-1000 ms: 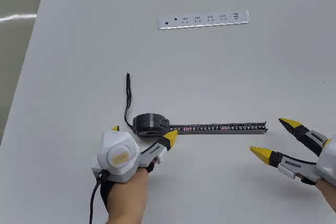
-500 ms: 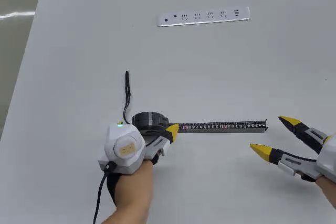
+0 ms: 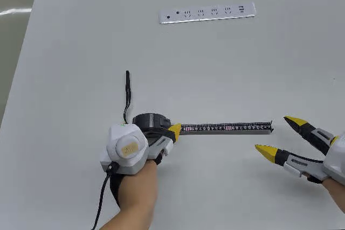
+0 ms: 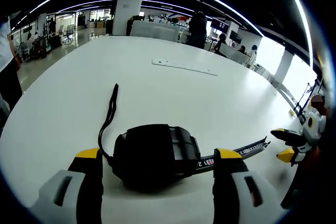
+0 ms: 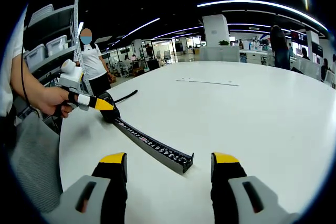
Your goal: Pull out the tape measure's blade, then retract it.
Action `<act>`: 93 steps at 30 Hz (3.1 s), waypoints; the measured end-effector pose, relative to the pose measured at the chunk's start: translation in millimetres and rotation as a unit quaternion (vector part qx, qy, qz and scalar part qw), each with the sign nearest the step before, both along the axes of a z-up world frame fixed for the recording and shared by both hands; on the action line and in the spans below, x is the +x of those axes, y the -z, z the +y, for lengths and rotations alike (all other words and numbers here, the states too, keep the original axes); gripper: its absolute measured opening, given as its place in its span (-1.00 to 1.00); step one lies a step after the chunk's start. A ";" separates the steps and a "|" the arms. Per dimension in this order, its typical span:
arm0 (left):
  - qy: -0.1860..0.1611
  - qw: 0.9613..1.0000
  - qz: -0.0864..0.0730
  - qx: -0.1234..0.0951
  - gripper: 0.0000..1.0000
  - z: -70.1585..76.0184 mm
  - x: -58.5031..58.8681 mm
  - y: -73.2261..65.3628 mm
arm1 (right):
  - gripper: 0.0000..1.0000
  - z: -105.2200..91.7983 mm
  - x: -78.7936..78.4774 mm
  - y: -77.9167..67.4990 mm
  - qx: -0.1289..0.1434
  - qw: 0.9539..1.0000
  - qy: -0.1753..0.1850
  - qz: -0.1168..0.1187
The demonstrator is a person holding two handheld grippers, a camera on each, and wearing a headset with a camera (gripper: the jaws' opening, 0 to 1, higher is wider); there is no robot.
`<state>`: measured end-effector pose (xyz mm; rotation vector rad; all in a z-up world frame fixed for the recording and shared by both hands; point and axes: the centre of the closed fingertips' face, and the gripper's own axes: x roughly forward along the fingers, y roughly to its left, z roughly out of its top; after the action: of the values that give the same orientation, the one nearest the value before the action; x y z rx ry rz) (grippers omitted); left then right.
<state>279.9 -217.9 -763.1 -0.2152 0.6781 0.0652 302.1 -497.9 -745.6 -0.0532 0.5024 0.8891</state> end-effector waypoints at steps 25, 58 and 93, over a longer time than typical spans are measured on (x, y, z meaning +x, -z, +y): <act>-0.028 0.999 0.017 -0.025 0.42 -1.0 2.1 6.8 | 0.21 0.8 3.4 8.0 0.005 1.000 -0.012 0.010; -0.044 0.998 0.040 -0.019 0.36 0.8 0.6 13.1 | 0.09 3.4 3.9 21.3 0.004 0.998 -0.055 0.005; -0.046 0.998 0.040 -0.030 0.37 -0.6 -2.5 15.5 | -0.70 6.0 15.6 29.3 0.037 0.984 -0.159 0.077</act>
<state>277.5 -218.6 -778.7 -0.3027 0.7512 0.1425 317.7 -491.9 -774.8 0.0041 0.6141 1.2309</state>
